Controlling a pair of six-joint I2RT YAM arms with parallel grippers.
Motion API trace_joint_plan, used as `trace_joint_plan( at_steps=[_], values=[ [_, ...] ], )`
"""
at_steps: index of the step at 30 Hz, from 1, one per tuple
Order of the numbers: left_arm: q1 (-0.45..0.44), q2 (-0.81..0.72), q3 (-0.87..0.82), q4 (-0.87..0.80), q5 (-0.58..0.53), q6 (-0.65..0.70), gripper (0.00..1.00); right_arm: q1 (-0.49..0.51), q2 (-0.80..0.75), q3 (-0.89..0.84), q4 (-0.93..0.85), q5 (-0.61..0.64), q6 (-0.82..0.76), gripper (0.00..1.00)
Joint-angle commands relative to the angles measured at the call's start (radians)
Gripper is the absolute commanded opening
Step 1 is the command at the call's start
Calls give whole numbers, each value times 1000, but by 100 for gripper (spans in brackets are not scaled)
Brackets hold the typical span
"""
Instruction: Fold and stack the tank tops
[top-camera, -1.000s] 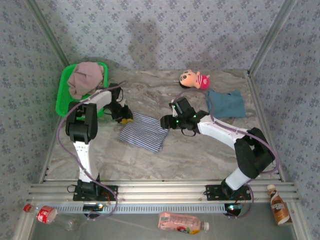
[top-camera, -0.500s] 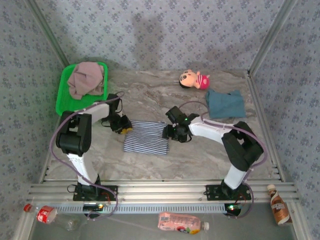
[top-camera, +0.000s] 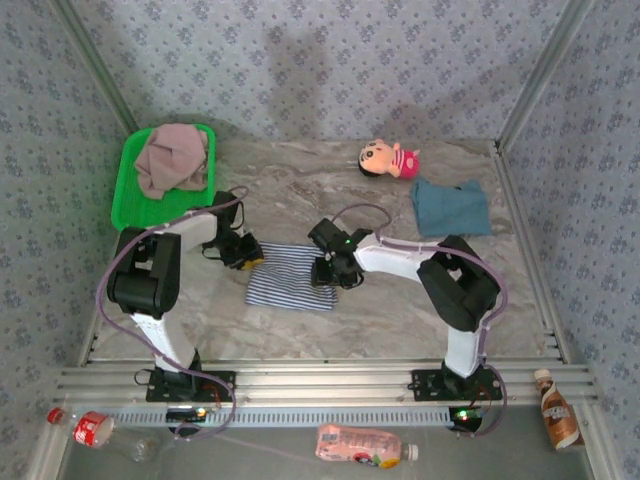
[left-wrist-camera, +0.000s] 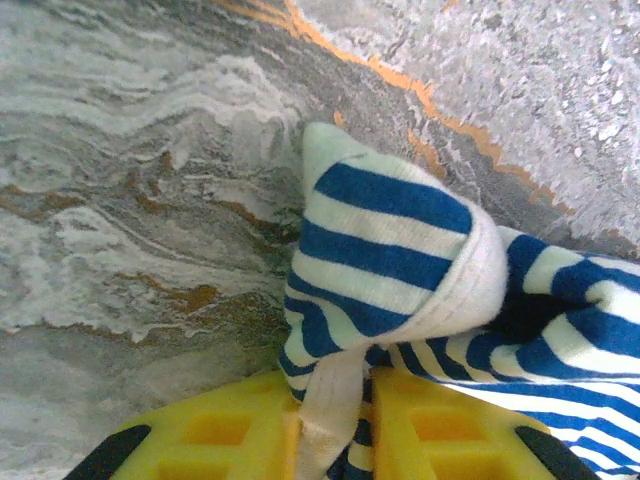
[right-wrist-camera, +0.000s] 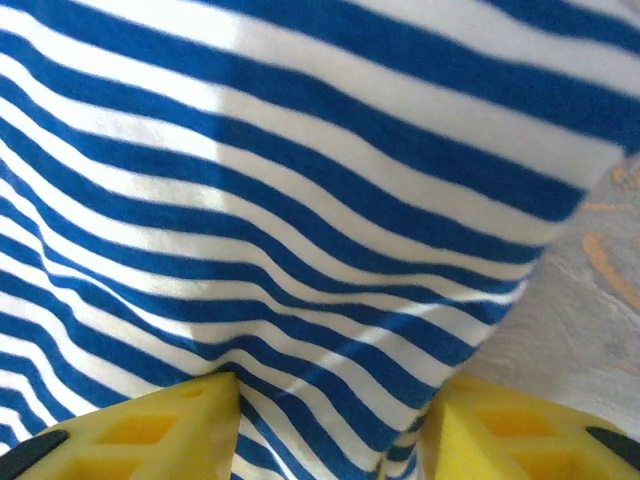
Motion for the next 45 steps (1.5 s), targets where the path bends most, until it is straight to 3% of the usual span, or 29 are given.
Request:
trace_joint_plan(
  at_steps=[1, 6, 12, 17, 24, 34, 45],
  values=[
    [-26, 40, -60, -115, -40, 0, 25, 22, 40, 55, -12, 27, -26, 48],
    [-26, 33, -44, -124, -49, 10, 25, 4, 56, -39, 49, -16, 2, 34],
    [-26, 4, 9, -145, -42, 7, 27, -17, 28, -25, -1, 46, -80, 15],
    [-19, -29, 117, -197, -42, 9, 41, -64, -15, 43, -91, 174, -230, 7],
    [-21, -83, 223, -208, 38, -32, 51, -170, -88, 82, -181, 298, -446, 5],
    [-64, -71, 275, -191, 68, -46, 52, -360, -103, 176, -238, 435, -820, 4],
    [-103, -38, 324, -191, 89, -48, 53, -519, -63, 327, -238, 531, -1083, 4]
  ],
)
